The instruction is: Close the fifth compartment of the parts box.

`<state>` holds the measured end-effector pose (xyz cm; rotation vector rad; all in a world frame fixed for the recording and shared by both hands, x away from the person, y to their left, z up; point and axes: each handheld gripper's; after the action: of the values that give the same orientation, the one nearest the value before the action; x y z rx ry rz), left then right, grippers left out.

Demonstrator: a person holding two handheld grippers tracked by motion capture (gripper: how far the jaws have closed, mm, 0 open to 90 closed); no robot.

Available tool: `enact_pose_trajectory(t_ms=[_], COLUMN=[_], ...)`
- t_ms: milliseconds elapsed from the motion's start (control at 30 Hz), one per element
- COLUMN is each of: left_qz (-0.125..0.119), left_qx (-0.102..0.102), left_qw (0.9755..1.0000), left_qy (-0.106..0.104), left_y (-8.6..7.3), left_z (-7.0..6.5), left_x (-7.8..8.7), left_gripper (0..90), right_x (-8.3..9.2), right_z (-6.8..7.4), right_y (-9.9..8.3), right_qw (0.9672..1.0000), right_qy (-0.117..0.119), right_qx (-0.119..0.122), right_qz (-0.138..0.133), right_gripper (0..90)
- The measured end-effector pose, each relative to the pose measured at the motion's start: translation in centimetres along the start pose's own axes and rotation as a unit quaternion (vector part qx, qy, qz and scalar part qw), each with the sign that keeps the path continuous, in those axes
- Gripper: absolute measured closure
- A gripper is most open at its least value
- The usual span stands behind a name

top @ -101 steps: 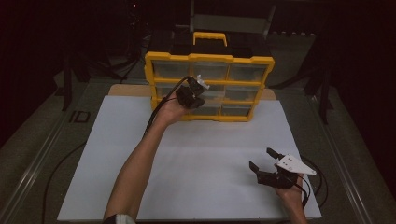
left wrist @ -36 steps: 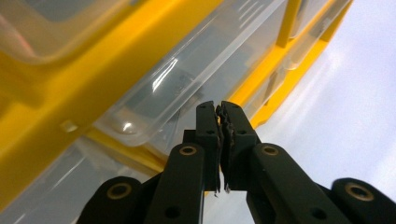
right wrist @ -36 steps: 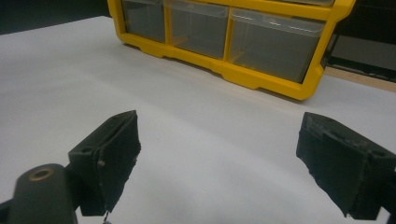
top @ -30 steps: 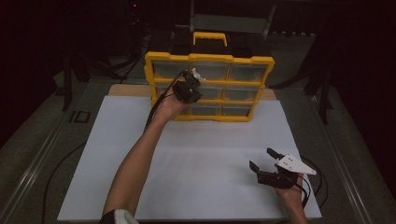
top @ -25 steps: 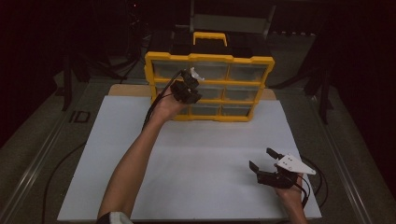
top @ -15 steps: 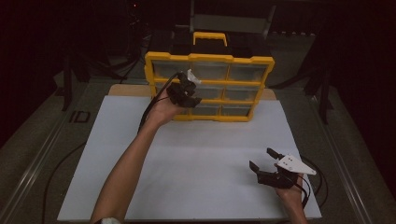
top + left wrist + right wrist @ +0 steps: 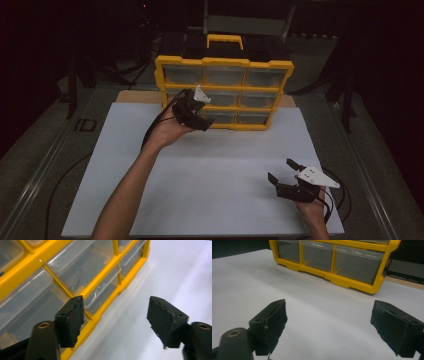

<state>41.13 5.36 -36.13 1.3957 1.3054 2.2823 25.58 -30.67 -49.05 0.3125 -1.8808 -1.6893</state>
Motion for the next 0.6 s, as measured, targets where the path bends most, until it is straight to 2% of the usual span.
enact_pose_trajectory(t_ms=[167,333,500,600], left_qz=[-0.004,-0.010,-0.002,-0.007], left_qx=[0.001,0.016,0.026,0.033], left_qw=[0.9999,0.9997,0.9995,0.9991], left_qy=[0.009,0.014,0.015,0.024], left_y=[-1.6,-3.7,-6.1,-7.5], left_z=[-0.6,-1.0,-1.1,-1.3], left_x=[0.8,1.2,1.6,2.0], left_gripper=[16.7,12.7,9.3,7.4], right_x=[0.0,0.0,0.1,0.1], right_z=[0.0,0.0,0.1,0.1], right_y=[0.0,0.0,0.0,0.1], right_qw=[1.0000,1.0000,1.0000,1.0000], right_qy=[0.000,-0.001,-0.003,-0.004], right_qx=[0.001,0.001,0.001,0.001], right_qz=[0.000,0.000,-0.001,-0.001], right_gripper=[13.0,13.0,13.0,12.9])
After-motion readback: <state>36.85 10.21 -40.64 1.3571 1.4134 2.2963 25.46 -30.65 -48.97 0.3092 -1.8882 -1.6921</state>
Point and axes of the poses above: each handheld gripper's, and its own axes: x roughly backward along the jaws, y roughly out of its top, z roughly to its left, and after that the axes turned 4 degrees about -z, right-handed
